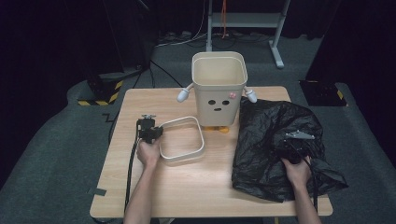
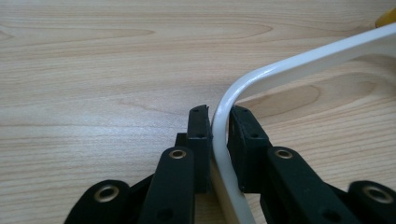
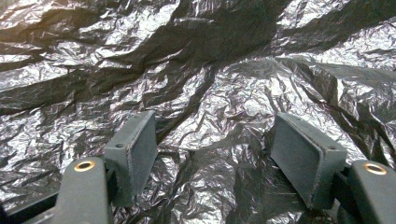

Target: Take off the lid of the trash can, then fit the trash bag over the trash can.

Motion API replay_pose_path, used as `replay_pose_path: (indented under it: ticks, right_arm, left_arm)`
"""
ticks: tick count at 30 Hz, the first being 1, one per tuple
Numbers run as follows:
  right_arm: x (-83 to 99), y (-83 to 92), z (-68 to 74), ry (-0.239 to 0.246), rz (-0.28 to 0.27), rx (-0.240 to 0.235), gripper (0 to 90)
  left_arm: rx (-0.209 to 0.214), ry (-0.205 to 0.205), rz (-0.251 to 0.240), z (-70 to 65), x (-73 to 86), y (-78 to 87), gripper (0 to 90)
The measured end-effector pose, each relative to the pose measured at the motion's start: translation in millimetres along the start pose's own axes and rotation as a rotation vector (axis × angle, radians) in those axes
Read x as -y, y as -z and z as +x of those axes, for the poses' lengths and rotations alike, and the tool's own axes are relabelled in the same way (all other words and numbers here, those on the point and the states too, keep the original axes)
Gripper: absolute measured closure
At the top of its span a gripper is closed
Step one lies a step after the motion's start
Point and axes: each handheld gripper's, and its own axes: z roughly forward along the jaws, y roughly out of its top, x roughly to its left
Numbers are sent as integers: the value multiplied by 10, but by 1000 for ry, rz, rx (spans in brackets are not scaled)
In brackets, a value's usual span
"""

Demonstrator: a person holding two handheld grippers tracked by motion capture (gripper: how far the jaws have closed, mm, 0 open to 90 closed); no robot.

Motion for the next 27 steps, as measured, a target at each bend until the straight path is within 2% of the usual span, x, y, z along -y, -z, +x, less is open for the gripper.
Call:
replay_pose_path:
  ticks: [2, 4, 6, 9, 12, 14, 16, 17, 21, 27]
  right_arm:
    - [0, 0, 0, -1, 0, 1, 310]
    - [0, 0, -1, -2, 0, 2, 310]
    - [0, -1, -2, -3, 0, 2, 310]
    - [-1, -1, -2, -4, 0, 4, 310]
    - [-1, -2, -4, -6, 0, 6, 311]
    - [-1, -2, -3, -5, -1, 6, 314]
    - [-2, -2, -4, 0, -2, 1, 320]
    - [-2, -2, -2, 0, -1, -3, 321]
    - [-3, -2, -1, 6, 0, -10, 321]
    - [-3, -4, 0, 6, 2, -16, 303]
  left_arm:
    - [19, -3, -6, -7, 19, -18, 756]
    - [17, 3, -16, -14, 36, -22, 749]
    - [40, 12, -23, -3, 57, -29, 725]
    - [26, 10, -21, 20, 91, -31, 615]
    - [38, -5, -53, 21, 135, -31, 545]
    - [32, -32, -71, -7, 151, -52, 485]
    - [4, -95, -90, -47, 178, -77, 429]
    - [0, -109, -86, -62, 179, -79, 420]
    - [-6, -132, -76, -92, 184, -82, 357]
    - [-15, -144, -75, -108, 188, -84, 347]
